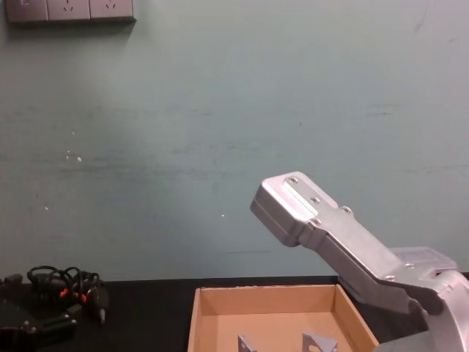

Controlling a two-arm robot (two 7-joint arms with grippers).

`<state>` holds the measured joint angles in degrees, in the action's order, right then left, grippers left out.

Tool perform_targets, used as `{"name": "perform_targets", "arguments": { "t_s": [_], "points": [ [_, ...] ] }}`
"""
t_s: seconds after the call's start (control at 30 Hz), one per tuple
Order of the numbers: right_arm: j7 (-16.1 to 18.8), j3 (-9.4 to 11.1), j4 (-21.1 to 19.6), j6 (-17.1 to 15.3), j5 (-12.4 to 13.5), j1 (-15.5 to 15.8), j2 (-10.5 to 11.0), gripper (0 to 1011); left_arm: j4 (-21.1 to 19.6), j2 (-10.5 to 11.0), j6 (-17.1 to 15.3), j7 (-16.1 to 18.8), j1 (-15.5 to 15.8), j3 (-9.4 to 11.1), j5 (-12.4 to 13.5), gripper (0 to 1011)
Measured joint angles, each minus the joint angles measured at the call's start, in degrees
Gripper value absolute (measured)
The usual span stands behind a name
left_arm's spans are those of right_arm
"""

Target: Use one hand to pick up the angle iron from the table and place it into the box.

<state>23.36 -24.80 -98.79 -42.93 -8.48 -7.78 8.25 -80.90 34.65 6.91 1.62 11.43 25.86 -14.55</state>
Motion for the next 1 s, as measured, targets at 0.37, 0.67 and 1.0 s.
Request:
{"name": "perform_targets", "arguments": {
  "t_s": [0.37,0.67,1.0],
  "points": [
    [0.6,0.5,1.3,-0.4,-0.7,-0.4,-1.6,997,0.0,0.0,0.0,0.0,0.0,0.0,0.0,1000],
    [1.2,0.6,2.1,-0.4,-1.2,-0.5,-2.1,792,0.0,0.0,0.0,0.0,0.0,0.0,0.0,1000],
    [1.5,0.6,2.2,0.4,-1.6,-0.6,-2.0,481,0.0,0.0,0.0,0.0,0.0,0.0,0.0,1000]
  ]
}}
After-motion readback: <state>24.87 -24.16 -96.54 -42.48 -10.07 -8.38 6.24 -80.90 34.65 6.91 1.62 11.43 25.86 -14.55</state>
